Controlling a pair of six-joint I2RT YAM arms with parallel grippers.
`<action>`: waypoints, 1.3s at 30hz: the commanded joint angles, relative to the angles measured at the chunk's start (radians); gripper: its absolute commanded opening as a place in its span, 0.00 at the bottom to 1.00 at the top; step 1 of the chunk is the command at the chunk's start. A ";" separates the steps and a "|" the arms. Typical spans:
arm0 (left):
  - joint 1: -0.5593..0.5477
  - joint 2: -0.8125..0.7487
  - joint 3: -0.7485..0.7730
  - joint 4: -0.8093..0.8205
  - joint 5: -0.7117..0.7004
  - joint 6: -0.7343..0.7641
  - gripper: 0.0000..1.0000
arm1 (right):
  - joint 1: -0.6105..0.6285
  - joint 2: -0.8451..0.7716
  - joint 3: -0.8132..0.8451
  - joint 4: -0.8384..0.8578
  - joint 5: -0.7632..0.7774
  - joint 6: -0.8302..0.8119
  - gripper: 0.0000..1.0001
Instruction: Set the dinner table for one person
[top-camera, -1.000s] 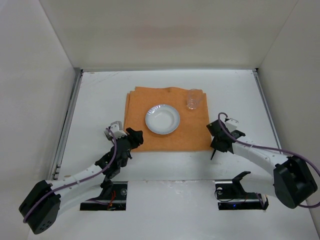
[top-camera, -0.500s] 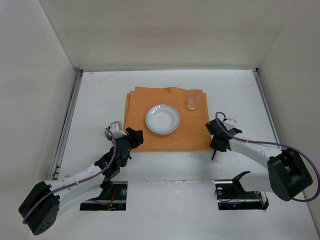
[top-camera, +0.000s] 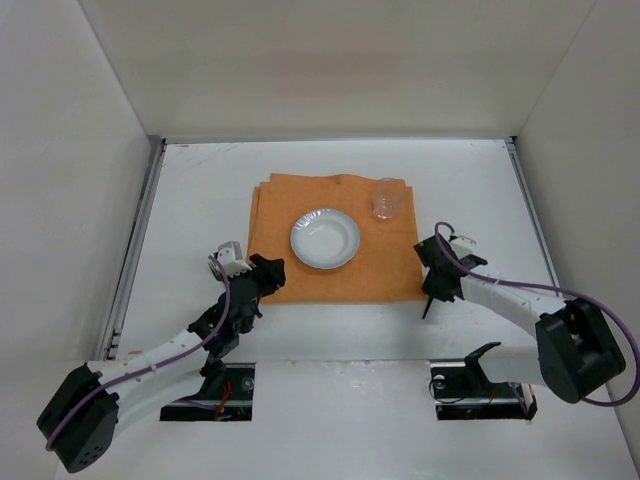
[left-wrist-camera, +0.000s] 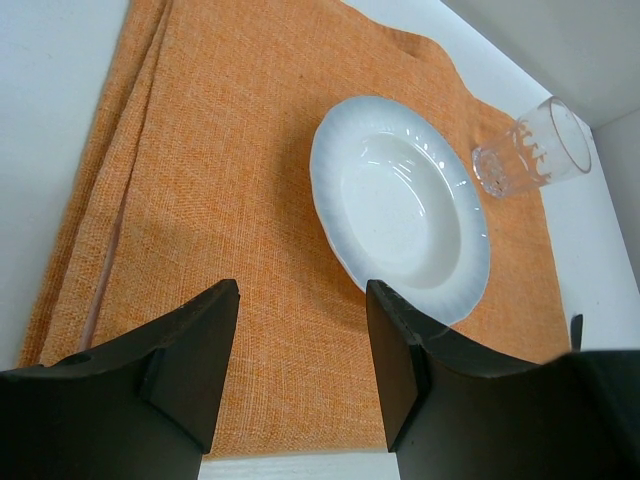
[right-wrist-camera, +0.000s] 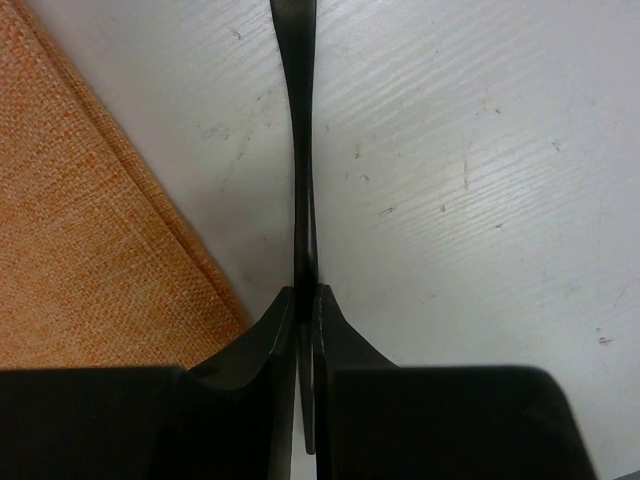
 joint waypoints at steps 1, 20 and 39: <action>0.003 -0.001 -0.009 0.041 -0.004 0.004 0.51 | -0.005 -0.079 -0.005 -0.003 0.059 0.024 0.03; 0.000 0.018 0.007 0.041 -0.004 0.004 0.51 | 0.317 0.050 0.326 0.074 -0.033 -0.118 0.05; -0.004 0.025 0.002 0.041 -0.004 0.001 0.51 | 0.236 0.372 0.432 0.227 -0.099 -0.215 0.06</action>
